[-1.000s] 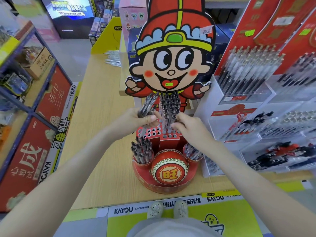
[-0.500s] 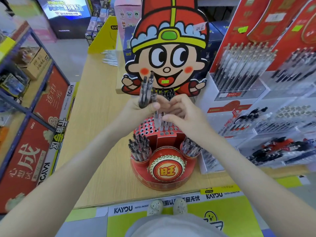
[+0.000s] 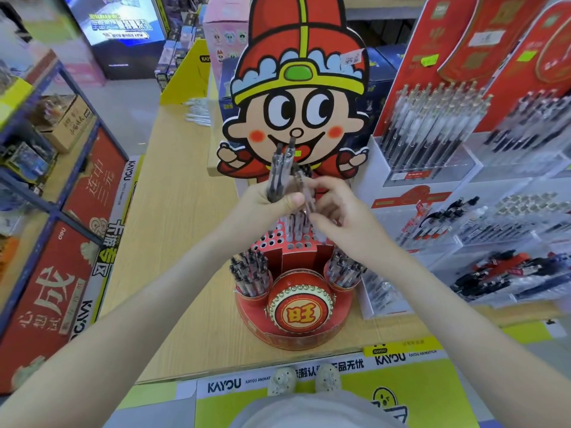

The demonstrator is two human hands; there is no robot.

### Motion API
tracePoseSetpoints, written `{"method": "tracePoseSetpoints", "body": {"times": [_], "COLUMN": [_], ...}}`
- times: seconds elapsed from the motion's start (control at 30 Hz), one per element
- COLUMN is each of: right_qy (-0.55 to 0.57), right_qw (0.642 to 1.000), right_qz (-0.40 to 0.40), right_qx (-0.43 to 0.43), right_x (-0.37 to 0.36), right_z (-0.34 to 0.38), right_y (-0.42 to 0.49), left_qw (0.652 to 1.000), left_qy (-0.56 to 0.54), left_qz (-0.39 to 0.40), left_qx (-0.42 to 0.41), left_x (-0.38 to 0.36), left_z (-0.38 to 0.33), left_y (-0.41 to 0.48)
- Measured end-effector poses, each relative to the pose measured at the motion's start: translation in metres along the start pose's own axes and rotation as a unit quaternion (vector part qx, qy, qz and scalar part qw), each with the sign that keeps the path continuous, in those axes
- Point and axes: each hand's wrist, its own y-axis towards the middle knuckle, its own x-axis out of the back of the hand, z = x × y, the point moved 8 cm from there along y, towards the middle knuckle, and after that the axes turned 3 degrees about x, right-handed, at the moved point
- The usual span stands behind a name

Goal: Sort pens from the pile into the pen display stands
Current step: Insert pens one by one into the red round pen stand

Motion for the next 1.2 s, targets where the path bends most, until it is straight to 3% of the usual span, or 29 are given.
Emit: {"method": "tracePoseSetpoints", "body": {"times": [0.2,0.4,0.57,0.7,0.87,1.2], "right_qy": [0.017,0.062,0.174,0.075,0.055,0.061], "right_qw": [0.997,0.994,0.98,0.991,0.989,0.99], "right_qz": [-0.03,-0.005,-0.044,-0.062,-0.092,-0.076], "right_qx": [-0.07,-0.092,-0.088,-0.087,-0.1,-0.103], "right_x": [0.022,0.007,0.007,0.016,0.018,0.015], "right_z": [-0.035,-0.043,-0.035,-0.035,-0.042,-0.05], "right_y": [-0.002,-0.001,0.002,0.002,0.002,0.006], "left_qw": [0.995,0.992,0.981,0.979,0.985,0.986], "left_qy": [0.057,0.077,0.151,0.161,0.048,0.114], "left_qz": [-0.067,-0.038,-0.016,-0.015,0.108,0.085], "left_qx": [0.051,0.093,0.119,0.123,0.122,0.083], "left_x": [0.025,0.023,0.019,0.017,0.005,0.015], "left_z": [0.009,0.015,0.029,0.031,0.029,0.035], "left_y": [-0.006,-0.012,-0.01,-0.009,-0.017,-0.012]}}
